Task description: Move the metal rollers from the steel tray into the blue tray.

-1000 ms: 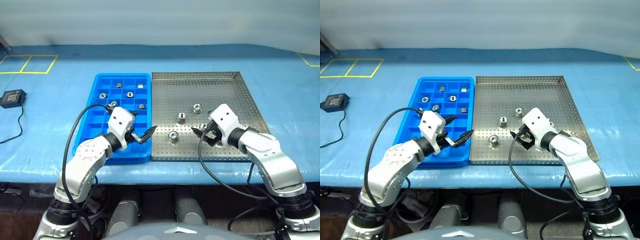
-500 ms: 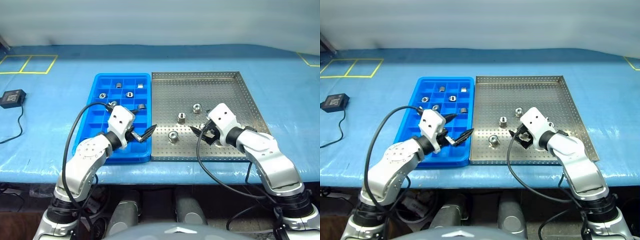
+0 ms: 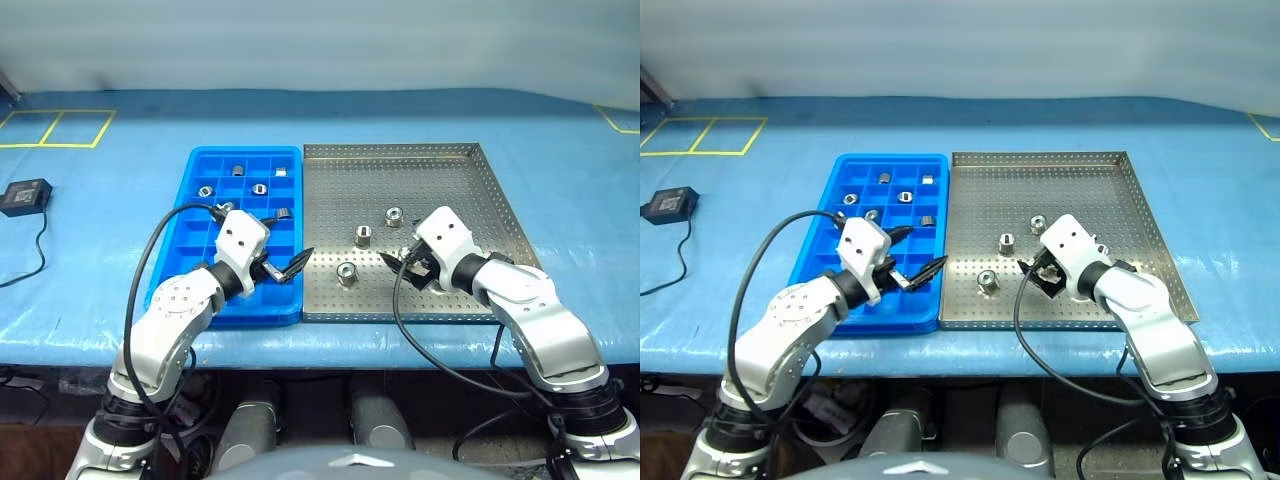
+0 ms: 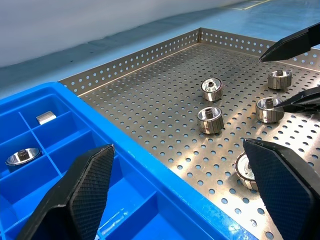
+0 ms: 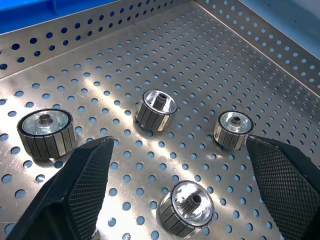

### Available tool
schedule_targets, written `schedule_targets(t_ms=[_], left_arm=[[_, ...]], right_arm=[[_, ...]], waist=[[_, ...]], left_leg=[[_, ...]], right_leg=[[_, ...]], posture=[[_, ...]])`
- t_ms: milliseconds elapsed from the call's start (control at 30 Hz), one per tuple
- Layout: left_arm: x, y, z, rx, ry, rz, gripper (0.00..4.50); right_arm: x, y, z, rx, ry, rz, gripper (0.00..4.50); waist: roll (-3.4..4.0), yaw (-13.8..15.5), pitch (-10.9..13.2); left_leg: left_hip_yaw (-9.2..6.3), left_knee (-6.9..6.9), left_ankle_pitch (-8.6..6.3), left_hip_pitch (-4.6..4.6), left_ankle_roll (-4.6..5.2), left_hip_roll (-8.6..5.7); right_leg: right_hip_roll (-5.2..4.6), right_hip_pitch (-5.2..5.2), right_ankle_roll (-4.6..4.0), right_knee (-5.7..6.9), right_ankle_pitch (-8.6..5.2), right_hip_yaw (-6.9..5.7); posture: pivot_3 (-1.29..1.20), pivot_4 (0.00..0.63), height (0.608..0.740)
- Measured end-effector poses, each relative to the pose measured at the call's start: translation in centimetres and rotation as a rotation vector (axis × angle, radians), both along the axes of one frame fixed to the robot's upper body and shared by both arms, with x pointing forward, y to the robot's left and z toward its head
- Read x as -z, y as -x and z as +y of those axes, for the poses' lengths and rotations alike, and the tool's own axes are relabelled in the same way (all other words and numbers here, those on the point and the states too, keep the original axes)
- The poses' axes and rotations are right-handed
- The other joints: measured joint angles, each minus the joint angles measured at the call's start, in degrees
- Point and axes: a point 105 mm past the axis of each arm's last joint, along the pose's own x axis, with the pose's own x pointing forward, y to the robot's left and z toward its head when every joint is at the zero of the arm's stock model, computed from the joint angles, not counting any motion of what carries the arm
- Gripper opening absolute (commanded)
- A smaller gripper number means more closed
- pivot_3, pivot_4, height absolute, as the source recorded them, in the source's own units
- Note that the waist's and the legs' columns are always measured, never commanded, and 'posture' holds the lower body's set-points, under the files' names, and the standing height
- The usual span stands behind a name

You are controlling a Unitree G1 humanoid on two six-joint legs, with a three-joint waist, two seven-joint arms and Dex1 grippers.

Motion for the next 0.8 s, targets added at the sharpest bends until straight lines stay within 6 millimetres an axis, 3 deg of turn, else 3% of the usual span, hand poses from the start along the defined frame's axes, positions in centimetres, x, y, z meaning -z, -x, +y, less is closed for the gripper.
schedule_targets(t_ms=[567,800], left_arm=[[-1.2,-0.4,-0.9,0.072,0.016,-0.016,4.50],[0.9,-0.8,-2.6,0.127,-0.091,0.171,4.50]], right_arm=[[0.3,0.4,0.3,-0.007,0.028,-0.016,4.45],[0.0,1.8,0.3,-0.013,0.114,-0.061,4.45]], waist=[[0.00,-0.46,0.00],[0.00,-1.72,0.00]], left_leg=[[0.01,0.01,0.00,0.00,0.00,0.00],[0.01,0.06,0.00,0.00,0.00,0.00]], right_leg=[[0.01,0.01,0.01,0.00,0.00,0.00],[0.03,0.04,0.05,0.02,0.02,-0.02]], posture=[[-0.32,0.150,0.740],[-0.37,0.150,0.740]])
